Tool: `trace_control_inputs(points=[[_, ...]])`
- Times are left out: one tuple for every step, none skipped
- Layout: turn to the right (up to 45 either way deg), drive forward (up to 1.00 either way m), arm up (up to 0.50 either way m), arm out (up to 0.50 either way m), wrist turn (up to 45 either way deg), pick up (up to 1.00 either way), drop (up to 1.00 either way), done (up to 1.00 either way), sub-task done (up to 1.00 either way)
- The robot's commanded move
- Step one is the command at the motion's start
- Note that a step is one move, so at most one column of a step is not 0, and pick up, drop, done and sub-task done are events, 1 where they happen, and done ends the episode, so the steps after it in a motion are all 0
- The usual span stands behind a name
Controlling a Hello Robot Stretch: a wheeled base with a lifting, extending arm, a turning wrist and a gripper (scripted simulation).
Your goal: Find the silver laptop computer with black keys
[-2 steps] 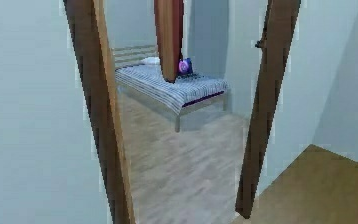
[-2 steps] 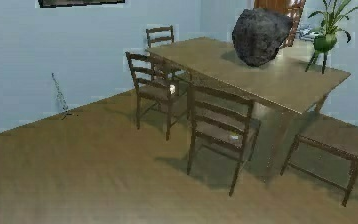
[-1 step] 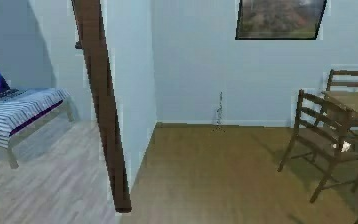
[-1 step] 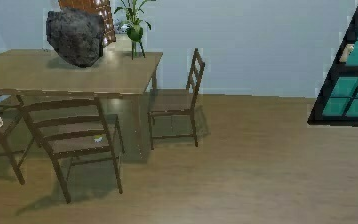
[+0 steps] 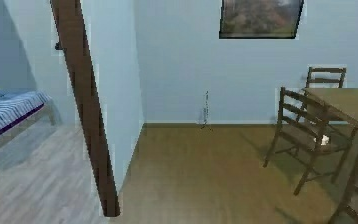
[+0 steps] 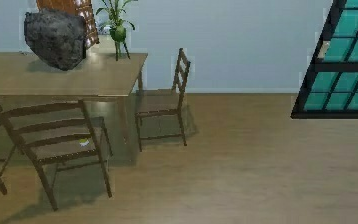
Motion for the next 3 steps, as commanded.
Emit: trace_control_inputs(points=[[0.0,0.45,0.0,0.0,0.0,0.0,0.0,0.0,0.0],[-42.0,0.0,0.0,0.0,0.0,0.0,0.0,0.0,0.0],[0.0,0.4,0.0,0.0,0.0,0.0,0.0,0.0,0.0]])
